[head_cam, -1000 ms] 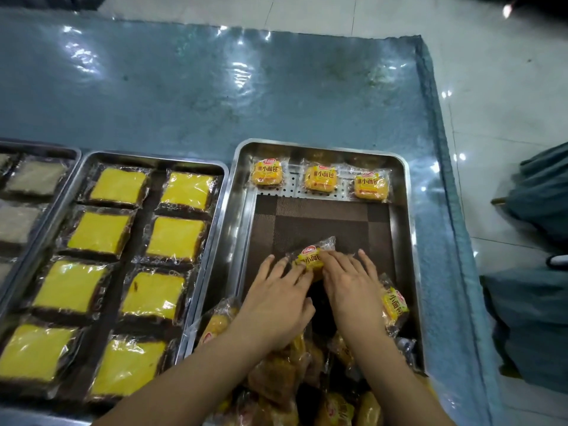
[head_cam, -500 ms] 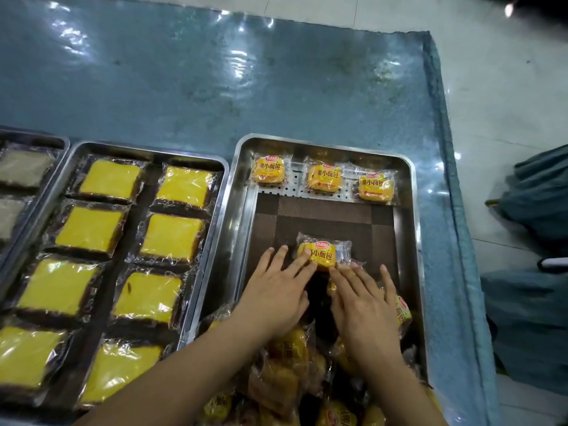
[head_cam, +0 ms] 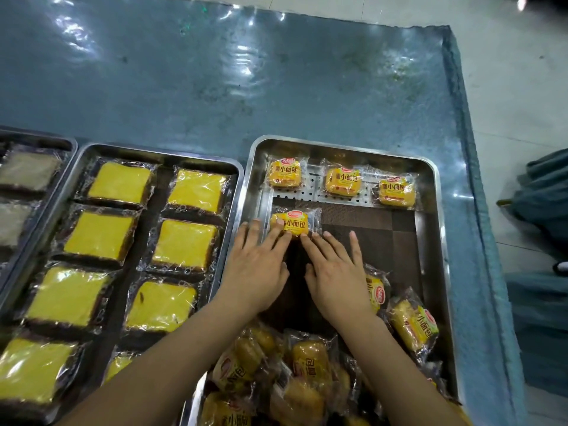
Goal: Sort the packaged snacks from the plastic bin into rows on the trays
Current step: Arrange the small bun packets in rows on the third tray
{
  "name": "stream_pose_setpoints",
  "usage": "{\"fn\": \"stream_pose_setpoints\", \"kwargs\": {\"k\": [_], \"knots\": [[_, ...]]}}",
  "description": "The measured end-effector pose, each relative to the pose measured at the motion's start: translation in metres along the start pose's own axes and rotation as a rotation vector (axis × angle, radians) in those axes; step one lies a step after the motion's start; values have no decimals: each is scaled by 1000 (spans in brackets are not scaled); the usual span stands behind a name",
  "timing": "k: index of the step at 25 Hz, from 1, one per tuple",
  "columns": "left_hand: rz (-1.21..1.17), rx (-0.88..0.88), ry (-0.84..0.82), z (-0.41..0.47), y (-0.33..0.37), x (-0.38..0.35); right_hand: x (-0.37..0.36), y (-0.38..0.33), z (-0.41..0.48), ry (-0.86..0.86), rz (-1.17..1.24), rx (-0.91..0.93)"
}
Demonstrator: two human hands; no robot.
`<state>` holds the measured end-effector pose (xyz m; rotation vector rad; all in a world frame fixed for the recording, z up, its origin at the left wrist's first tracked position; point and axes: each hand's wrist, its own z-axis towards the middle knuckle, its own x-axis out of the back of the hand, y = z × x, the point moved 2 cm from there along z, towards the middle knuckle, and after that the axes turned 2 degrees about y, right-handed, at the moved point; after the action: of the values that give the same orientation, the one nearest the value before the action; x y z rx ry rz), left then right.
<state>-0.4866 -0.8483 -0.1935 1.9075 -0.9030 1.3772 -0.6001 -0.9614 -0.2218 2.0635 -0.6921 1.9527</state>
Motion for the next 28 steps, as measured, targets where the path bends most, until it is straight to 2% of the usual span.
{"fn": "stream_pose_setpoints", "kwargs": {"k": [11,15,23,28], "knots": [[18,3,-1,23,-24,10,6,-21,30,-44,59,8],[-38,-15,67,17,-10,19,26,-8,9,1,85,-38],[-168,-439,-95,-28,90,18,50,86,-58,43,129,-251],[-154,-419,-165,-52,110,-2,48,98,-73,-58,108,-147]]}}
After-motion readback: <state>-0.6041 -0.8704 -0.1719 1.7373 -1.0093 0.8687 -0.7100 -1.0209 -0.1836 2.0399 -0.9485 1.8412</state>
